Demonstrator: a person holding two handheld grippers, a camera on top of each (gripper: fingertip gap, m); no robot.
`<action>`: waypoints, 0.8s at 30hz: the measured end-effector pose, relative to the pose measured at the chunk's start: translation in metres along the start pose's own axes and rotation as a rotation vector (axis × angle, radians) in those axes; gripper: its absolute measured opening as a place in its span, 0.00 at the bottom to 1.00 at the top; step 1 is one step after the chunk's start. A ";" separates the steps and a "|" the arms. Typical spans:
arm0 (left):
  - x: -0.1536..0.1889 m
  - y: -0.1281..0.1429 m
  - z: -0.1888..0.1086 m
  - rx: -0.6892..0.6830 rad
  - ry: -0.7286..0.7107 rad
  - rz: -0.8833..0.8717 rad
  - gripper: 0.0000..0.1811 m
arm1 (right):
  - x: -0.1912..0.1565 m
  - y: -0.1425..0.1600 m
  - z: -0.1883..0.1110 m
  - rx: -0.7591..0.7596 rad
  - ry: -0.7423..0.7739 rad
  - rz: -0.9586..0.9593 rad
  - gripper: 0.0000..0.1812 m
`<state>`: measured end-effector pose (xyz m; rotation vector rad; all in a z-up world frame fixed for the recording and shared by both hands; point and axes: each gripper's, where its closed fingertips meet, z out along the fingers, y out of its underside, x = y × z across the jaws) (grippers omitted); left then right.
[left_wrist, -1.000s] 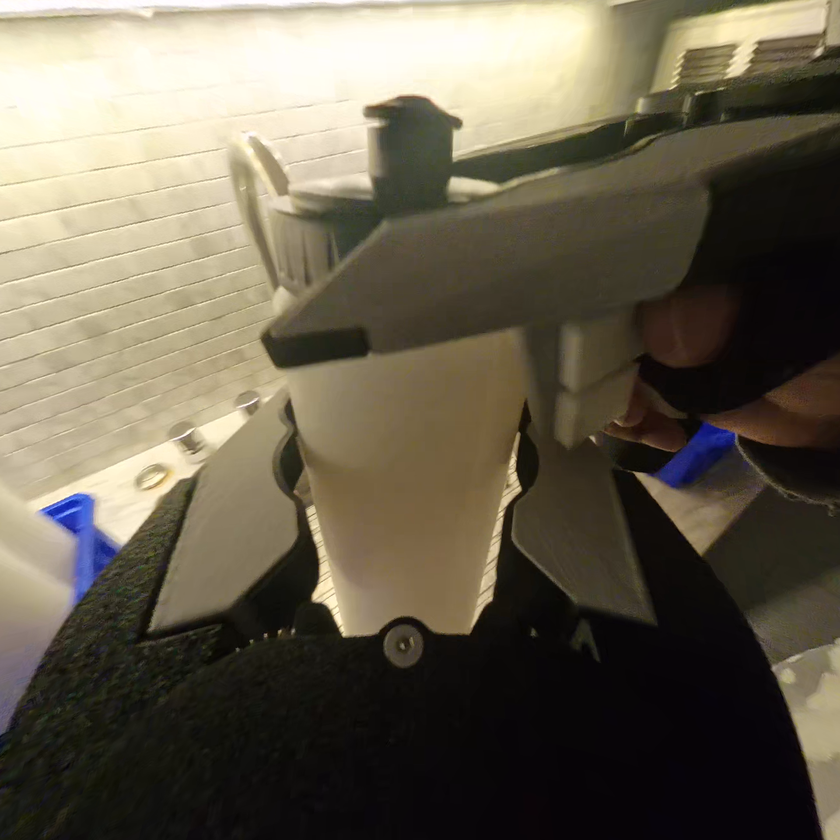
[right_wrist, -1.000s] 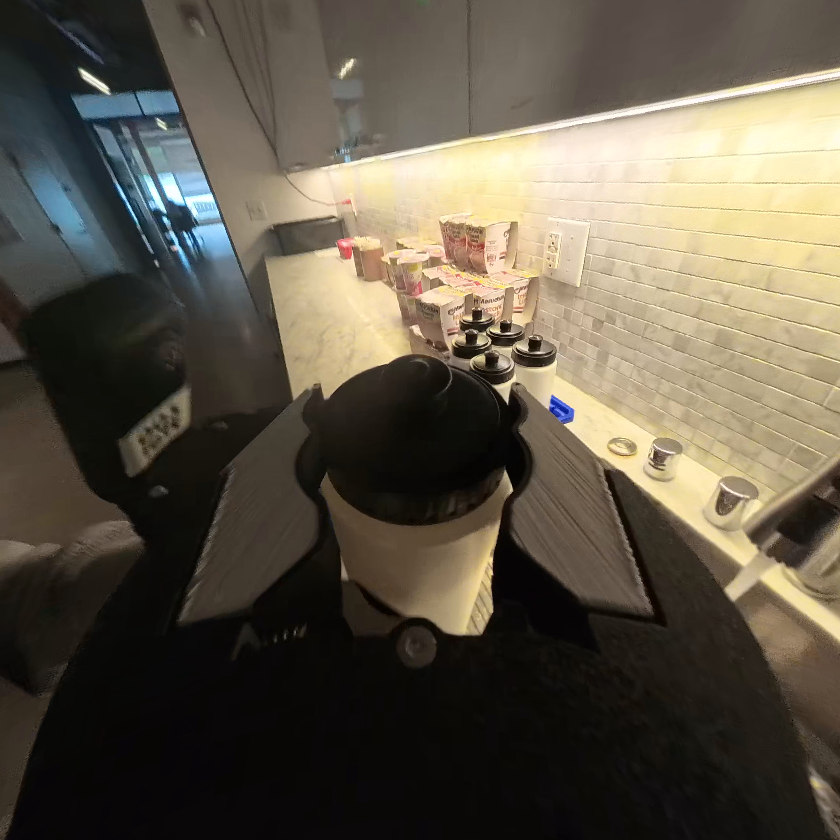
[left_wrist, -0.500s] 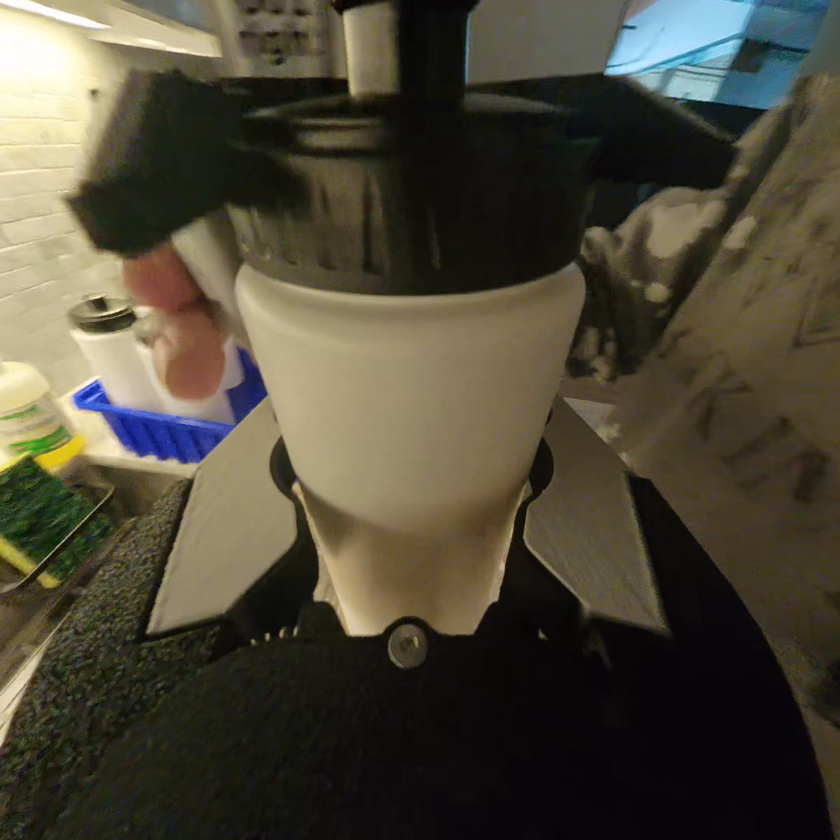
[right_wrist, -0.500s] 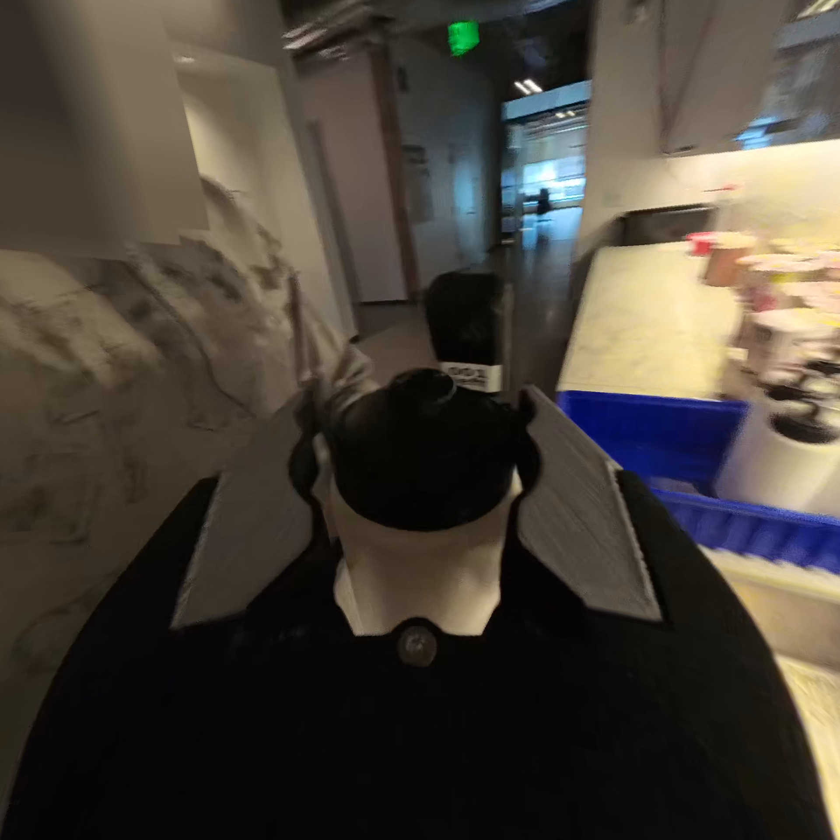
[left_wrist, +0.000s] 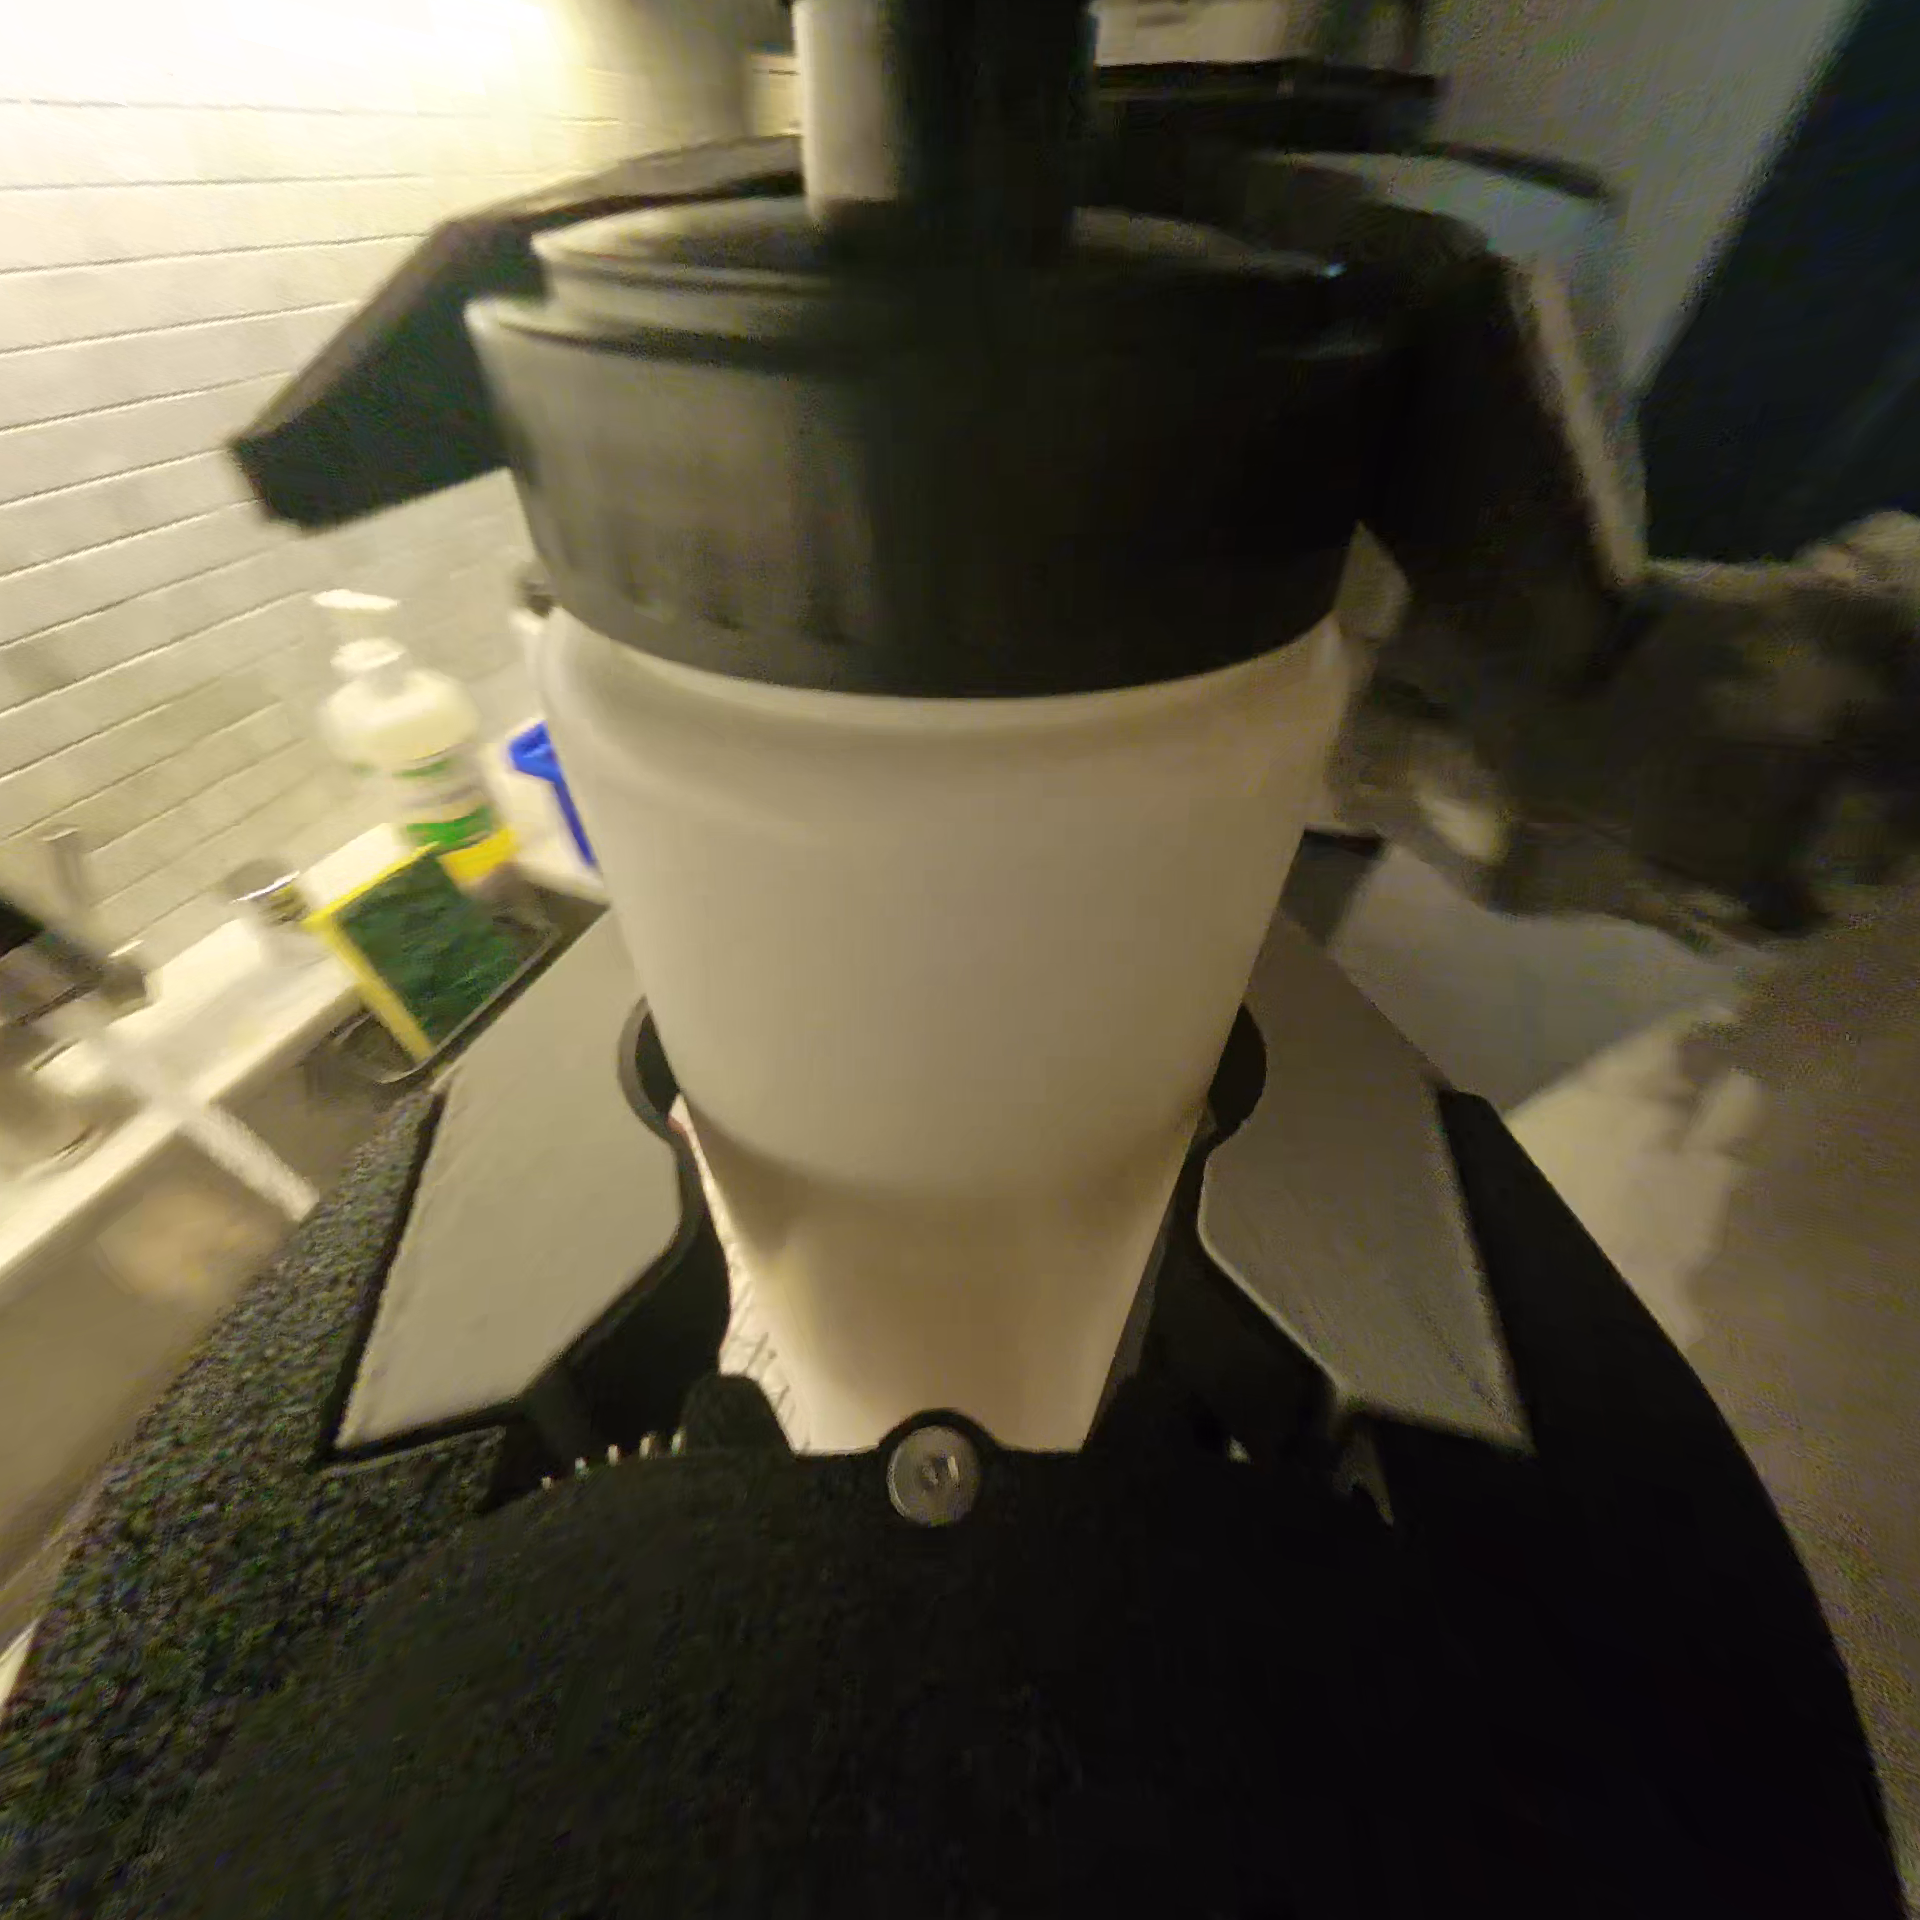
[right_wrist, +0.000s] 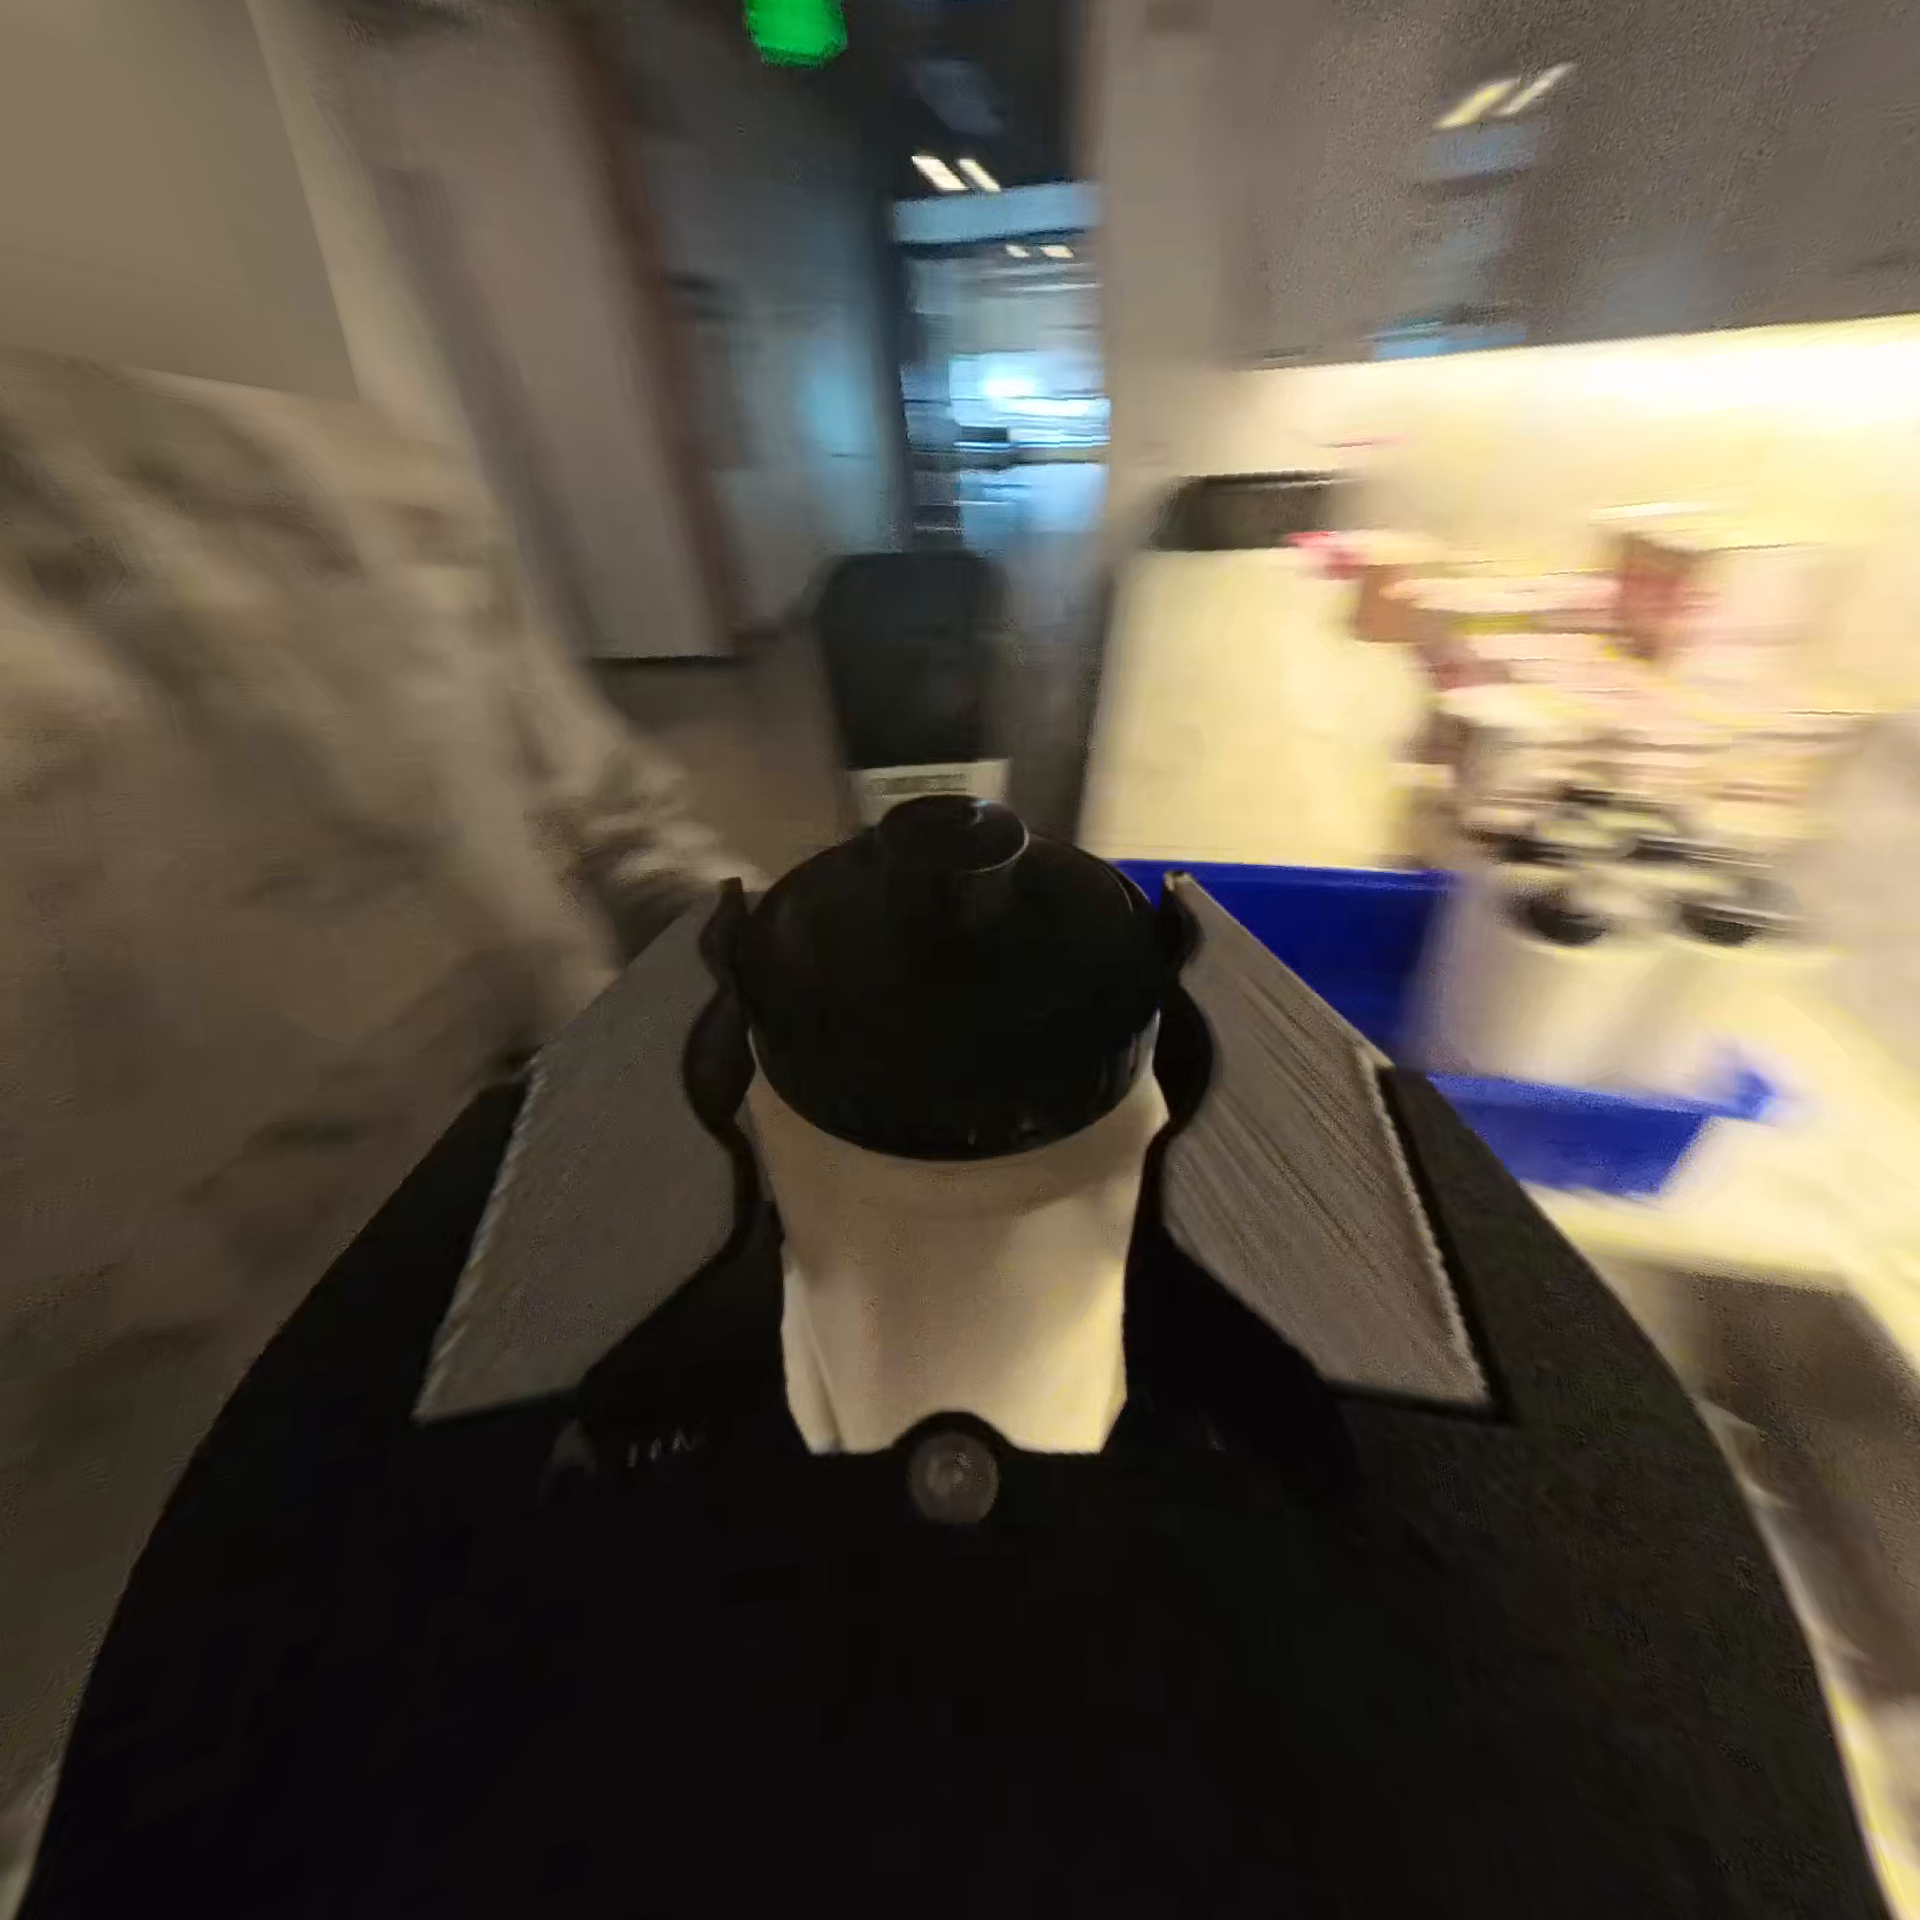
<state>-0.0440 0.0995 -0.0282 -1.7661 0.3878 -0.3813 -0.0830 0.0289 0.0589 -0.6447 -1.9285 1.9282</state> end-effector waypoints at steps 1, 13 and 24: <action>0.016 -0.002 -0.003 0.008 0.105 0.001 0.56 | -0.015 -0.003 -0.001 0.008 -0.182 0.046 0.43; -0.042 0.013 -0.032 0.011 -0.065 -0.119 0.57 | 0.058 0.009 0.017 0.049 0.695 0.028 0.53; 0.026 0.004 -0.066 0.065 0.401 0.007 0.56 | -0.012 0.002 0.064 -0.069 -0.240 0.004 0.43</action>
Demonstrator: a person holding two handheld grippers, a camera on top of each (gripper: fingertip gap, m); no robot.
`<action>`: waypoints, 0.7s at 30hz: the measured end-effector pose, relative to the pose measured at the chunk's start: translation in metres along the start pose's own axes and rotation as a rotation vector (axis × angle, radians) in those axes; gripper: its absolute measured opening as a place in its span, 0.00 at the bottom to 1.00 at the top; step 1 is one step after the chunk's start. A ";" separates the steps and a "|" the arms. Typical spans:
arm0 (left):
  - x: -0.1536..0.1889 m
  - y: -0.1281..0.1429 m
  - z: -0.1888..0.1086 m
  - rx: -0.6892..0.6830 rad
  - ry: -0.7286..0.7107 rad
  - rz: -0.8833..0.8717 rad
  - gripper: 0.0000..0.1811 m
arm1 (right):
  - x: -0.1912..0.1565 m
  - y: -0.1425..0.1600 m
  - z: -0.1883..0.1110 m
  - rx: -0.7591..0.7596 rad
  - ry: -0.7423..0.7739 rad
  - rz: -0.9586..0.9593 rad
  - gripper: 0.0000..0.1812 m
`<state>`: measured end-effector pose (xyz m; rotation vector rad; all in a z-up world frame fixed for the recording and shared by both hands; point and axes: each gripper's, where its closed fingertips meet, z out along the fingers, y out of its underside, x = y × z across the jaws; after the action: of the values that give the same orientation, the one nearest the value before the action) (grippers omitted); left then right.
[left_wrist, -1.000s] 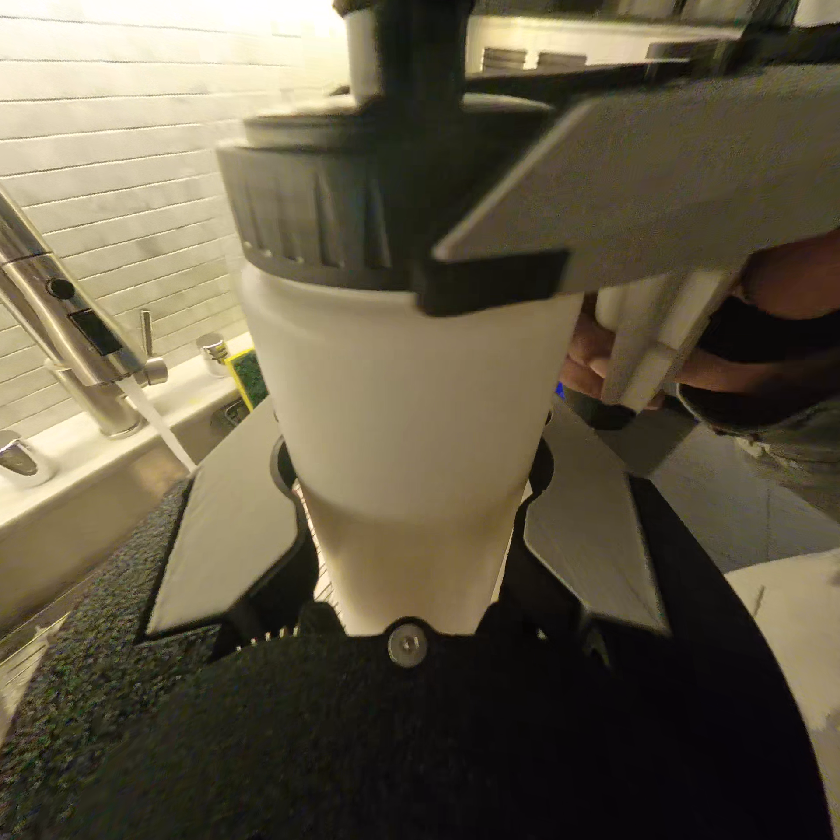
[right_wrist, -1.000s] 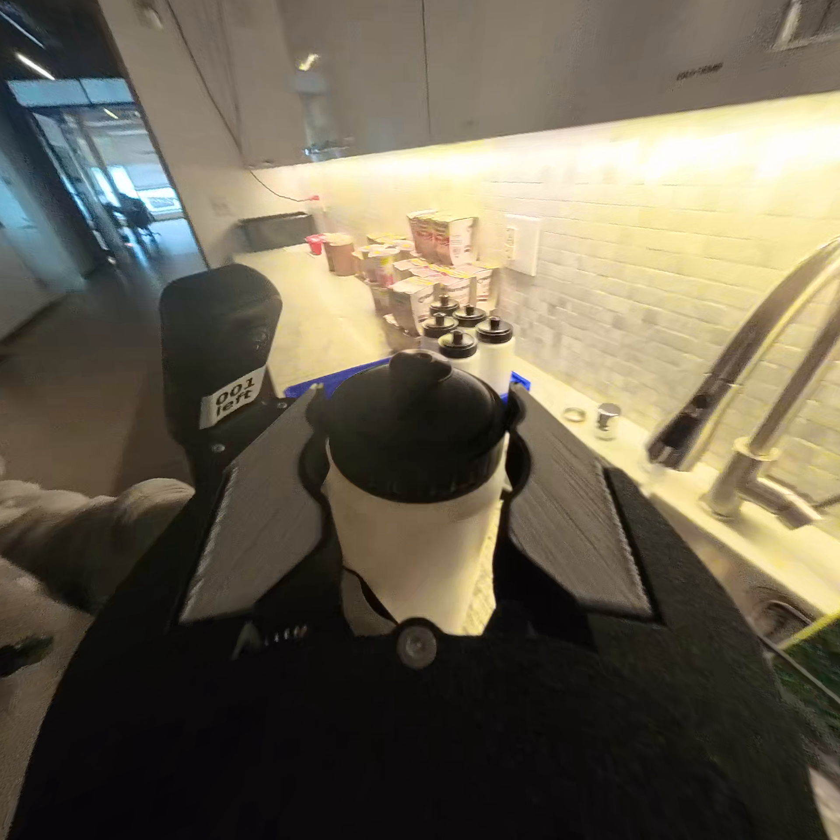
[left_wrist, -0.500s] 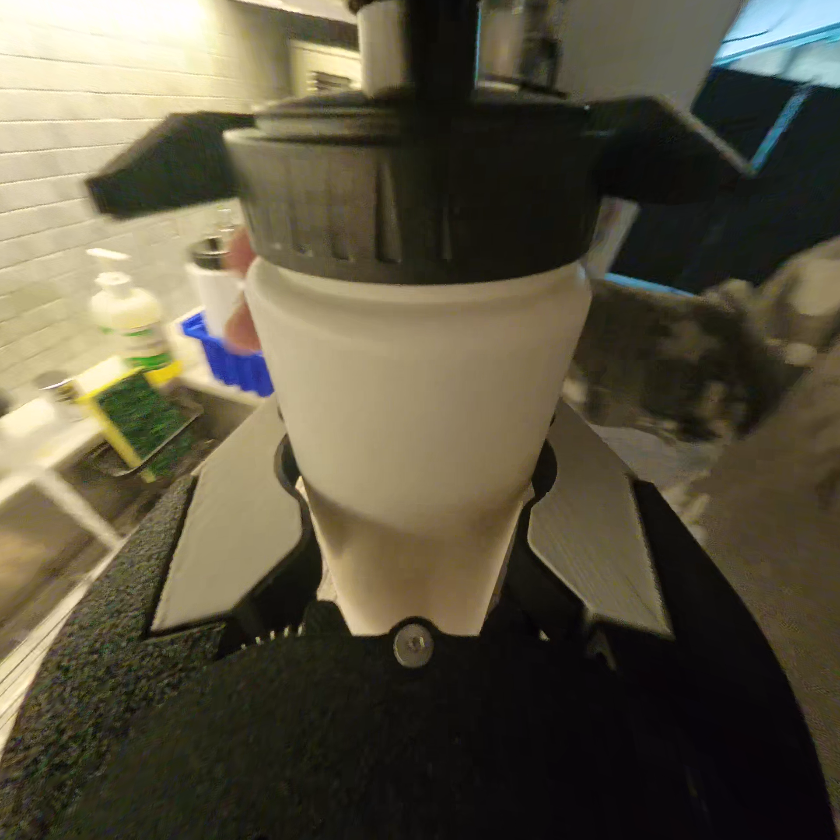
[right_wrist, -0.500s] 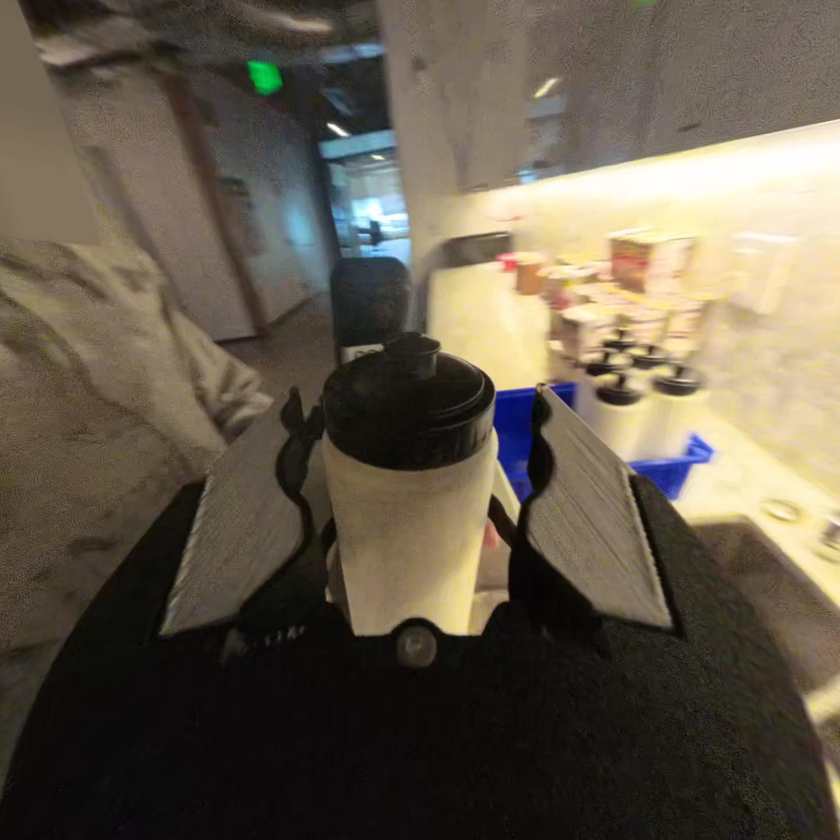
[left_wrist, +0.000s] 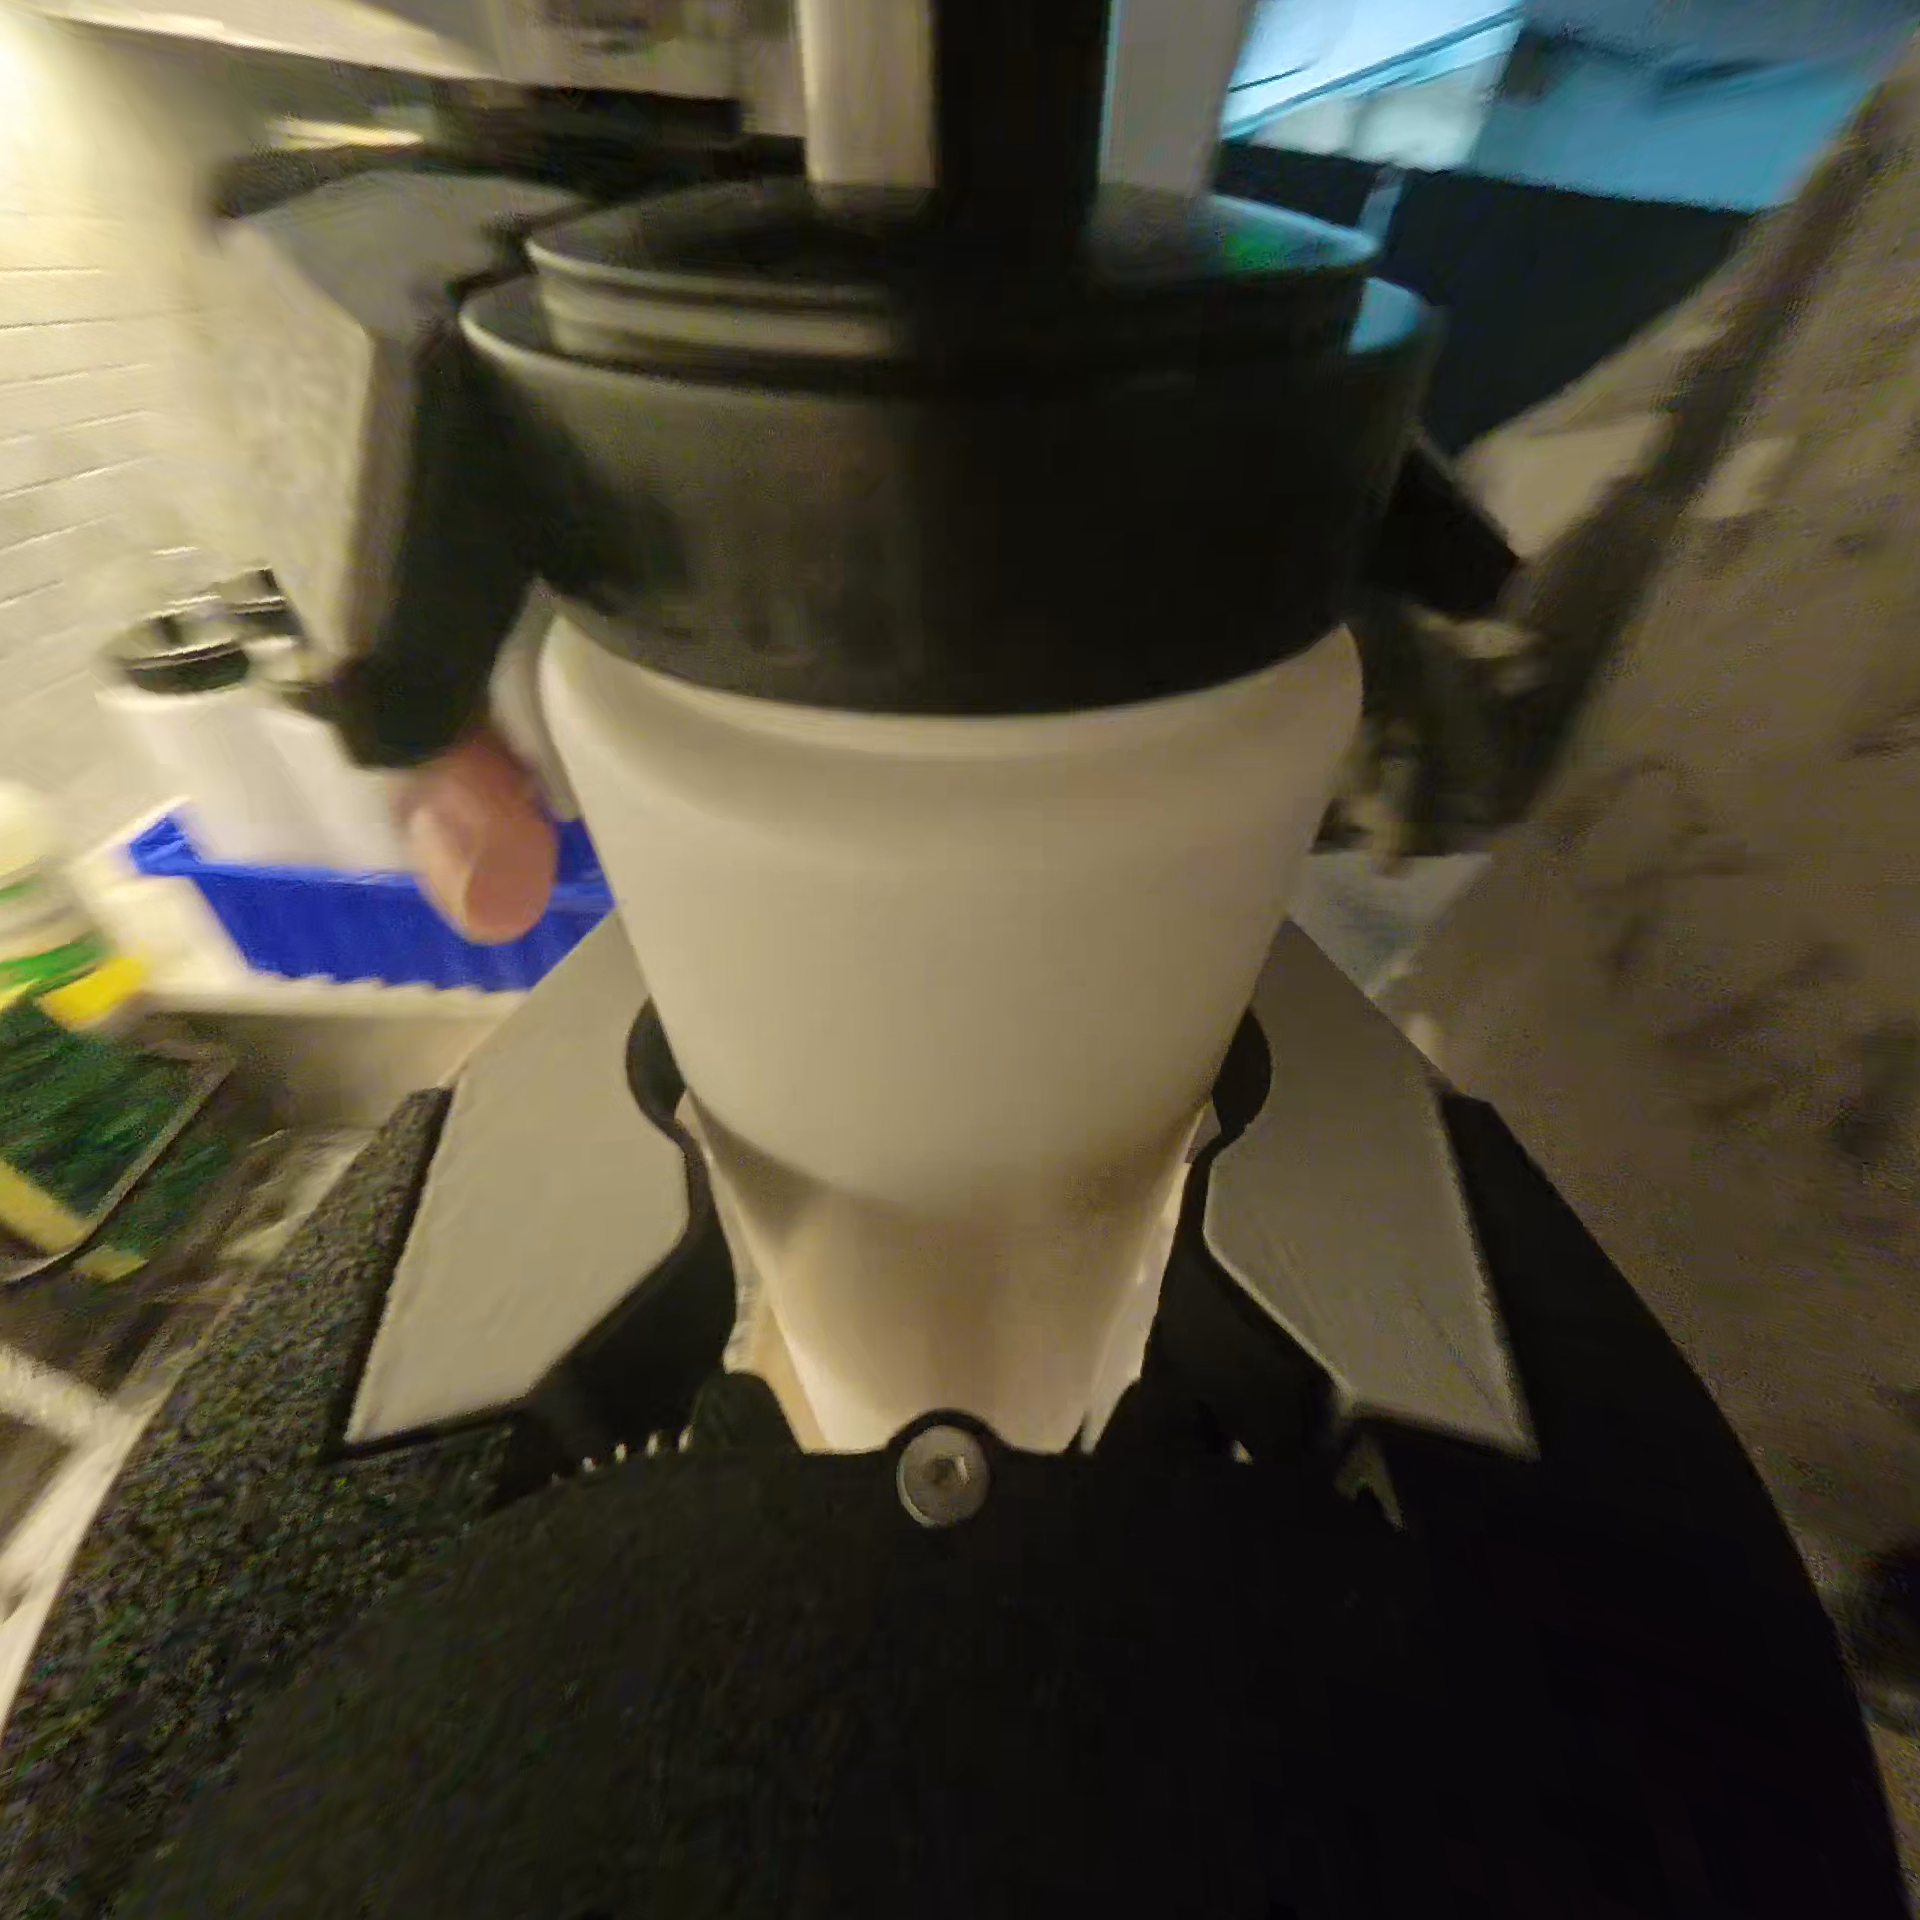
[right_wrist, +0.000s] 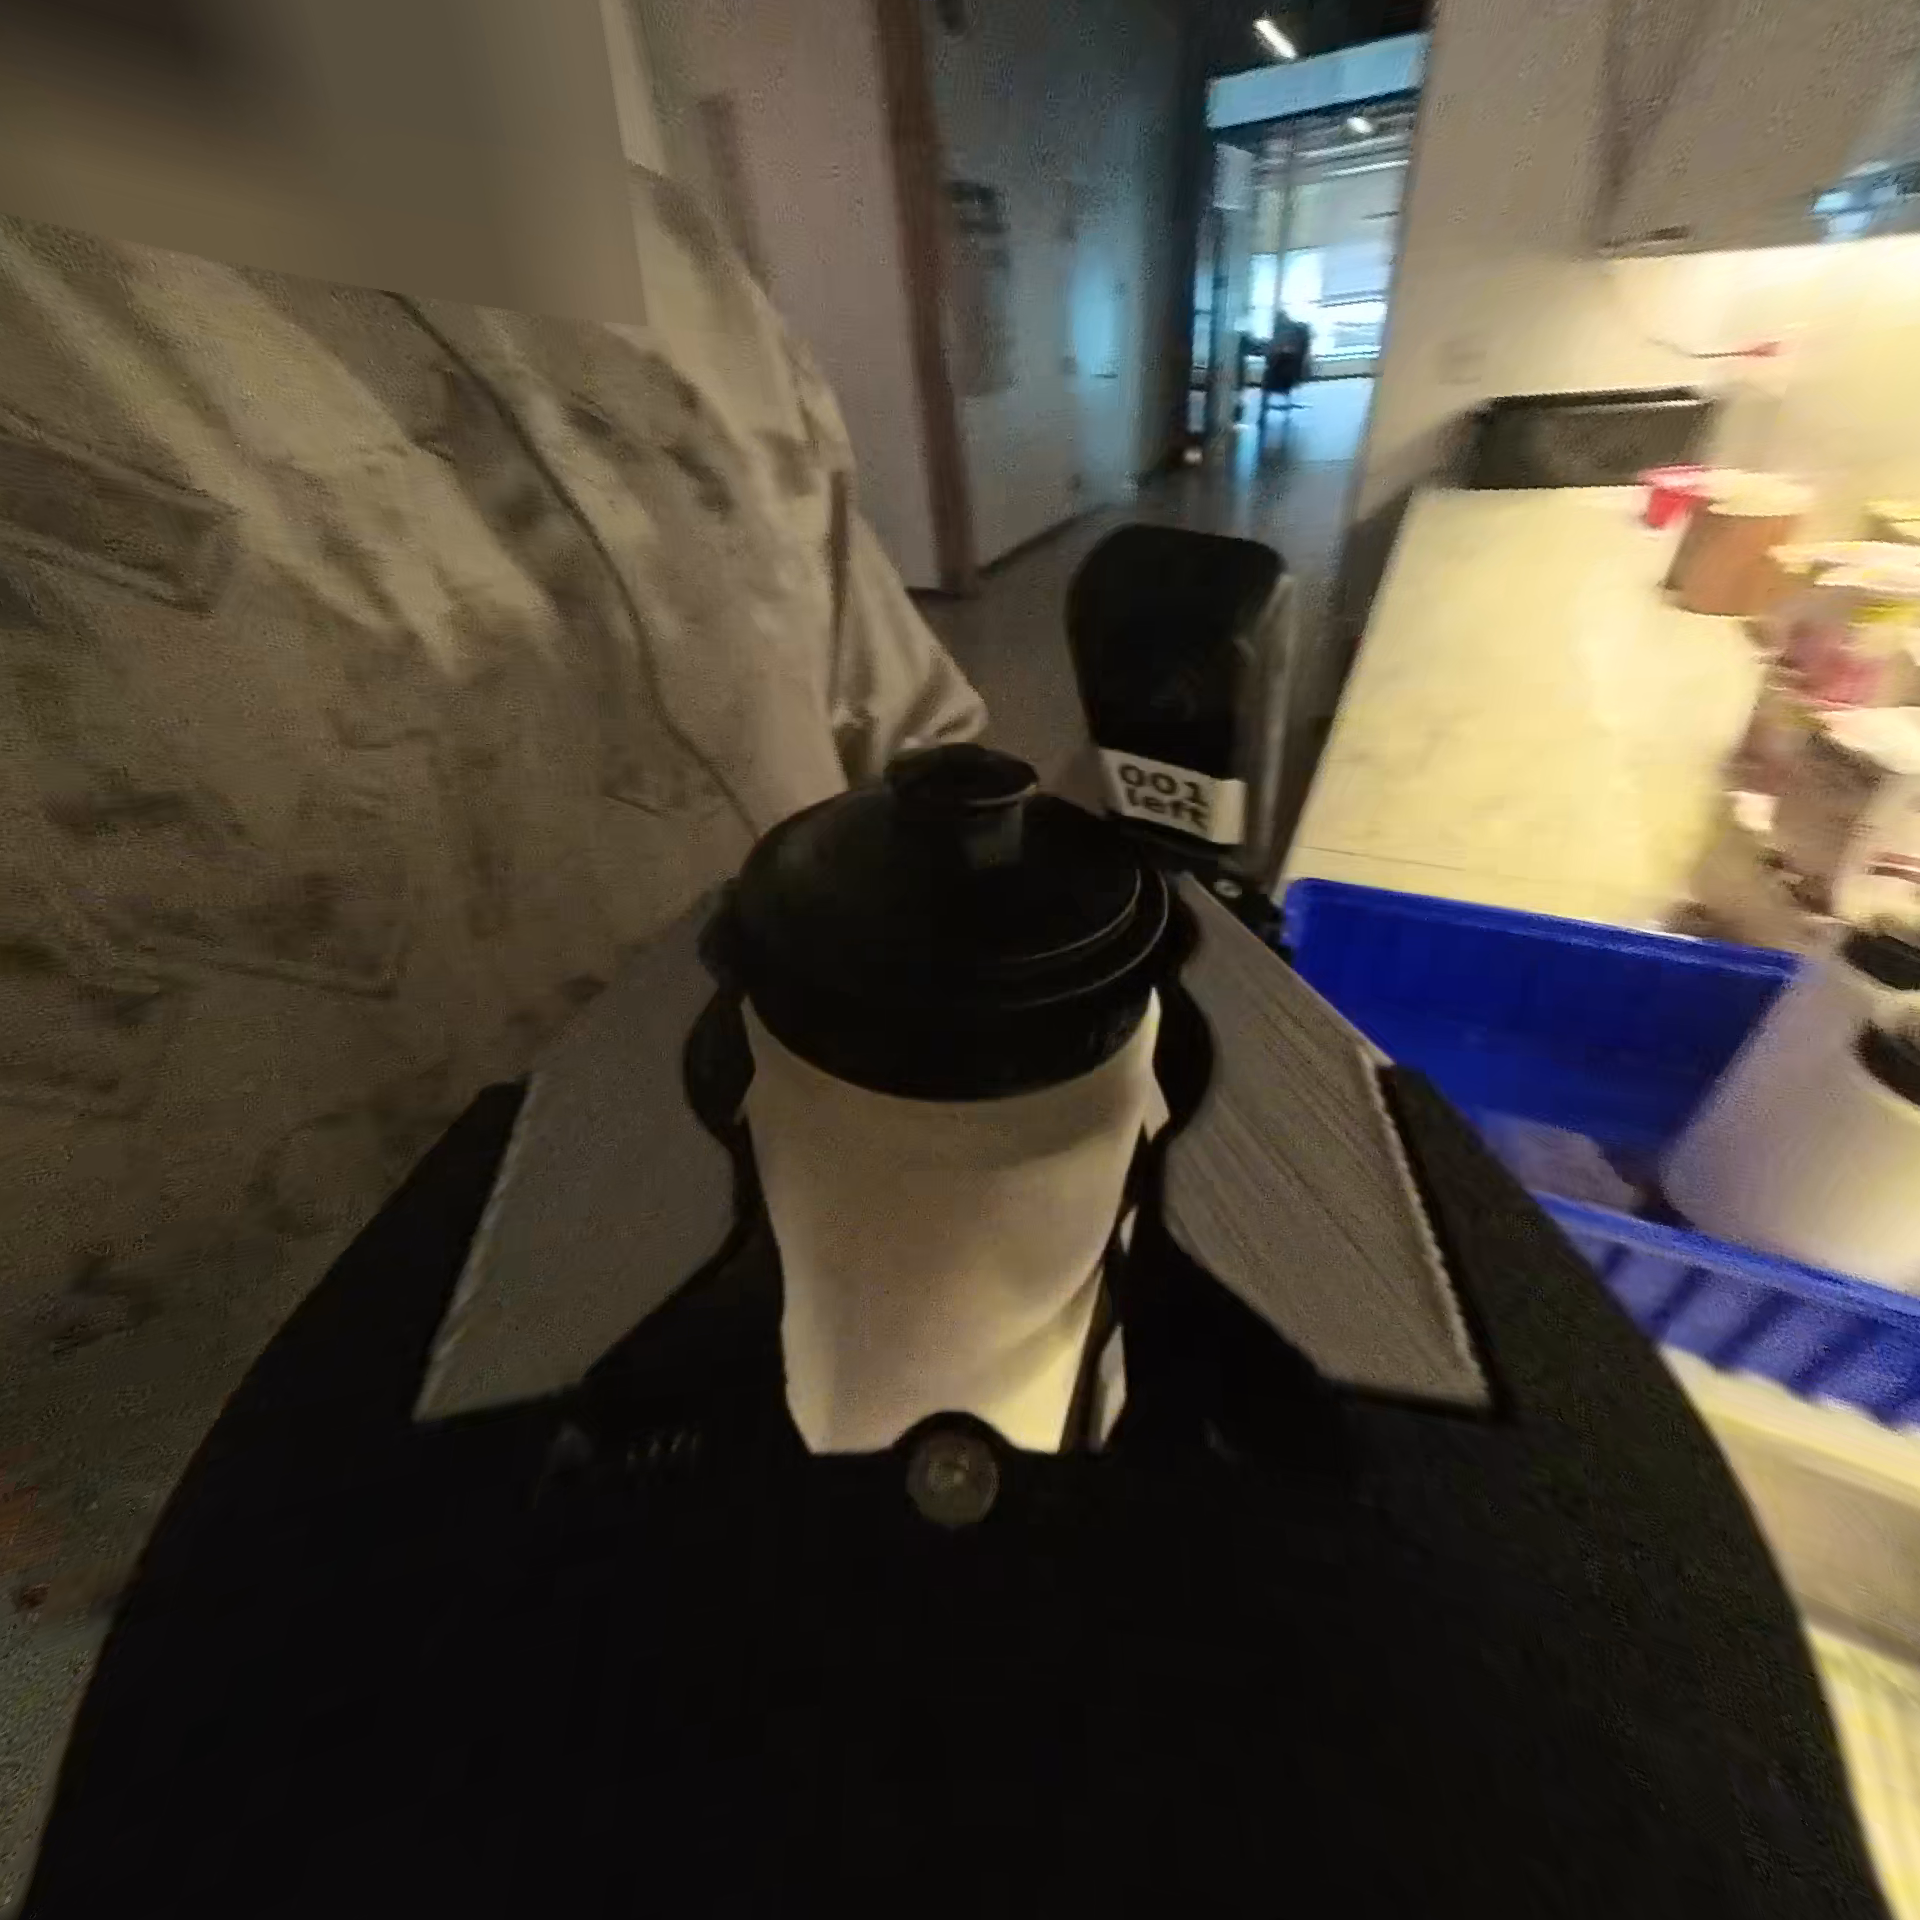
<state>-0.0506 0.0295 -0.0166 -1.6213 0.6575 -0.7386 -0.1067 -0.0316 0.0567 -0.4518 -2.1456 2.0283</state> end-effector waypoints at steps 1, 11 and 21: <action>0.010 -0.003 -0.001 0.006 0.061 -0.010 0.56 | -0.006 -0.003 0.003 0.013 -0.078 0.016 0.43; -0.055 0.016 -0.036 -0.036 -0.306 -0.081 0.56 | 0.070 0.003 -0.015 0.052 0.919 -0.022 0.56; -0.049 0.037 -0.044 -0.140 -0.303 0.013 0.56 | 0.063 0.016 0.021 -0.068 0.637 -0.036 0.43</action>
<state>-0.1167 0.0326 -0.0527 -1.8099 0.5081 -0.4306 -0.1711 -0.0302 0.0333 -0.9142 -1.8032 1.5099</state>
